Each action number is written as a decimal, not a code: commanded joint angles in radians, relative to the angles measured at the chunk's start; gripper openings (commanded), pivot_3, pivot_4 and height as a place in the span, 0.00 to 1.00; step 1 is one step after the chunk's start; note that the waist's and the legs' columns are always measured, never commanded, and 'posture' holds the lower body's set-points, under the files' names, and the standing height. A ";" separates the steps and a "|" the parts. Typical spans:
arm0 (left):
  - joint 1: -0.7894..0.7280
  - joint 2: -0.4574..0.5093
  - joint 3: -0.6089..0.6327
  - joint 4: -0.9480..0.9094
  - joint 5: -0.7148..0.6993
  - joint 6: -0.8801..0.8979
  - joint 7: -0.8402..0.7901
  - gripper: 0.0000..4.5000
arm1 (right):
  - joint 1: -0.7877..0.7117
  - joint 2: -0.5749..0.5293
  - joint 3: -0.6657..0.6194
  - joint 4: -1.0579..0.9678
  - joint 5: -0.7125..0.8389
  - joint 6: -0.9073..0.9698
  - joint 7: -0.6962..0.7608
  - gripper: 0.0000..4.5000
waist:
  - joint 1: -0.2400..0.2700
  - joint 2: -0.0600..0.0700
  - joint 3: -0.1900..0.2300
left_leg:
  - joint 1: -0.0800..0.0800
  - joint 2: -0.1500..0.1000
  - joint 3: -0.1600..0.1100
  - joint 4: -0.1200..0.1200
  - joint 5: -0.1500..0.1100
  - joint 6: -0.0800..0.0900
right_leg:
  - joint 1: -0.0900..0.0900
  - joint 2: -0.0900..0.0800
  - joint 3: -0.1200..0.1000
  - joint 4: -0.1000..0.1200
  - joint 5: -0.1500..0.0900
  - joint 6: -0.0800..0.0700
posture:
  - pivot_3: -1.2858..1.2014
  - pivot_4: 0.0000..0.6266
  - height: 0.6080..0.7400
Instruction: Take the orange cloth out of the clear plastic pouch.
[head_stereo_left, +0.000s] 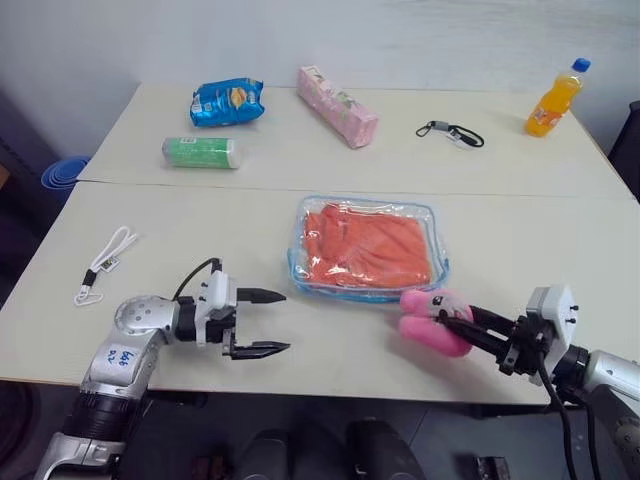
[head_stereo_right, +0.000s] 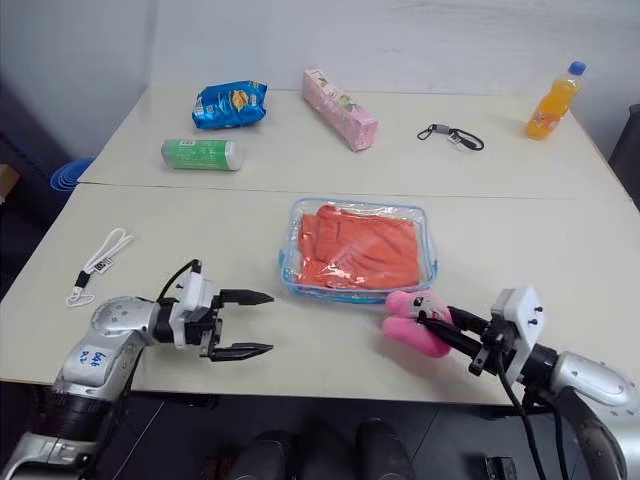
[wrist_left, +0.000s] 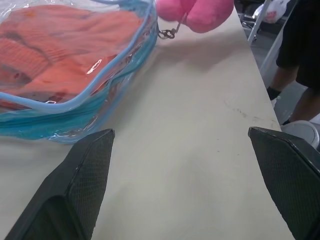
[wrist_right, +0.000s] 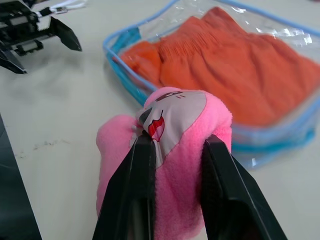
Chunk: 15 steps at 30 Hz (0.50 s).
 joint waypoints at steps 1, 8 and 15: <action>0.009 -0.005 0.012 -0.048 -0.018 -0.001 0.015 1.00 | -0.020 -0.043 0.069 -0.028 -0.089 -0.029 0.022 0.24 | 0.000 0.000 0.000 | 0.000 0.000 0.000 0.000 0.000 0.000 | 0.000 0.000 0.000 0.000 0.000 0.000 | 0.52 0.24 1.00; -0.001 -0.021 0.000 -0.038 -0.012 0.000 0.026 1.00 | -0.091 0.014 0.177 -0.053 -0.107 0.043 -0.059 0.24 | -0.001 0.000 0.000 | 0.000 0.000 0.000 0.000 0.000 -0.001 | 0.000 0.000 0.000 0.000 0.000 0.000 | 0.52 0.24 1.00; -0.013 -0.035 -0.013 -0.025 -0.005 -0.002 0.023 1.00 | -0.164 0.112 0.265 0.030 -0.171 -0.018 -0.083 0.34 | -0.001 0.000 0.000 | 0.000 0.000 0.000 0.000 0.001 -0.001 | -0.001 0.000 0.000 0.000 0.000 0.000 | 0.52 0.24 1.00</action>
